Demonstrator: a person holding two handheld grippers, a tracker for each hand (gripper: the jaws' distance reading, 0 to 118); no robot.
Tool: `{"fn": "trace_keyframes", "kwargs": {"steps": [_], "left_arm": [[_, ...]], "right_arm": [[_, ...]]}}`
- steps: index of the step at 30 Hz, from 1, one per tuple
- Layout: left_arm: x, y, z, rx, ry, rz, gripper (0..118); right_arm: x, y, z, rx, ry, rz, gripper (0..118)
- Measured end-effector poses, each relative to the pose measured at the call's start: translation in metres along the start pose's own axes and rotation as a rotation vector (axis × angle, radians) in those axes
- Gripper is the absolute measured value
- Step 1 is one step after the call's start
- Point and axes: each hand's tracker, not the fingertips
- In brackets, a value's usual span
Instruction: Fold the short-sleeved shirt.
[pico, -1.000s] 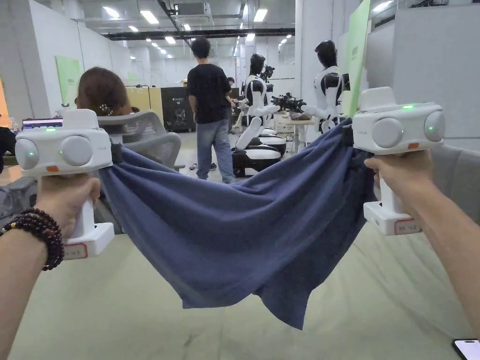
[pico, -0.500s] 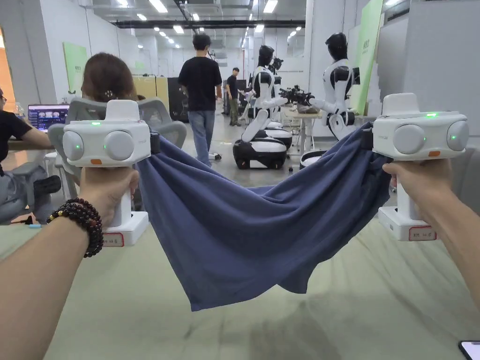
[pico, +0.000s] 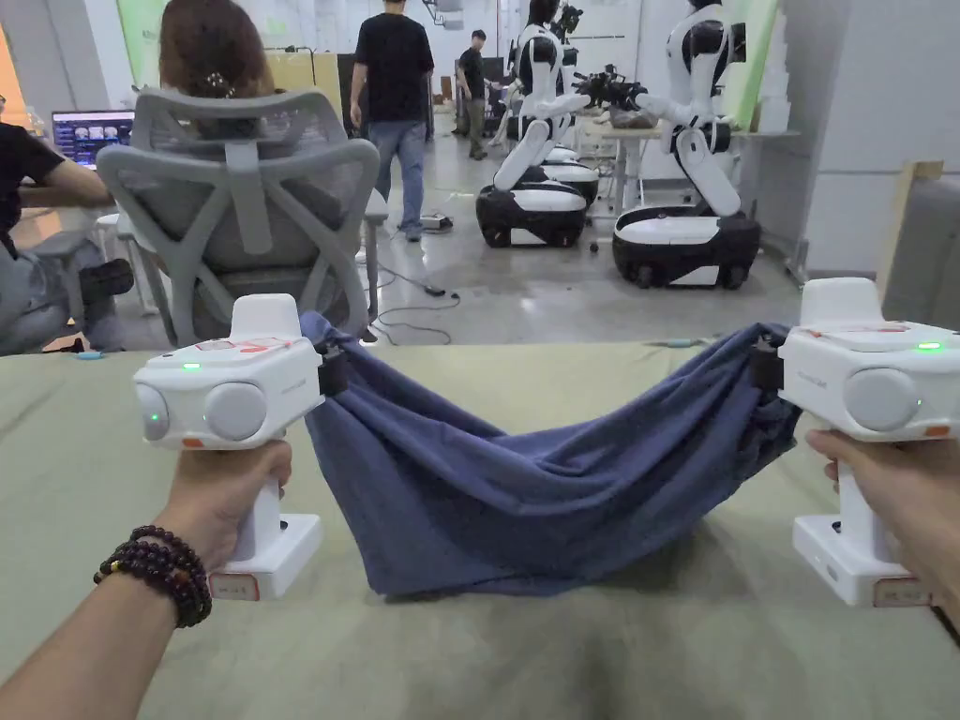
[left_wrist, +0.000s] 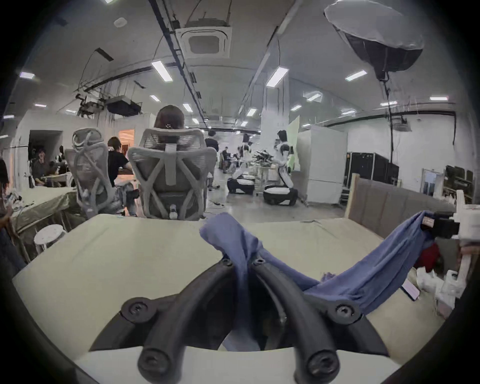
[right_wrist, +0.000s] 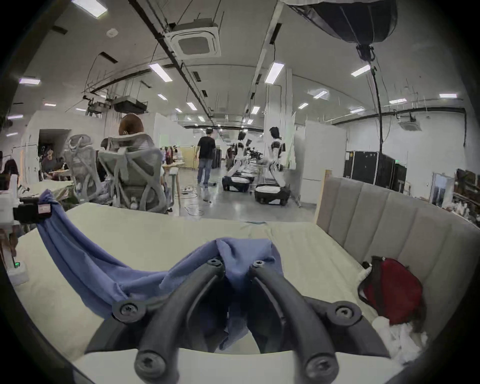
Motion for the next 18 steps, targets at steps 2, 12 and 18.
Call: {"fn": "trace_keyframes", "kwargs": {"steps": [2,12,18], "left_arm": [[0.004,-0.022,0.024,-0.013,0.035,-0.068,4],[0.012,-0.172,0.170,-0.224,0.073,0.106,4],[0.016,-0.237,0.171,-0.374,0.090,0.137,4]], "right_arm": [[-0.002,-0.024,0.029,0.003,-0.017,0.025,12],[-0.008,-0.172,0.142,-0.169,-0.010,0.002,12],[-0.007,-0.246,0.145,-0.398,-0.098,0.102,12]]}}
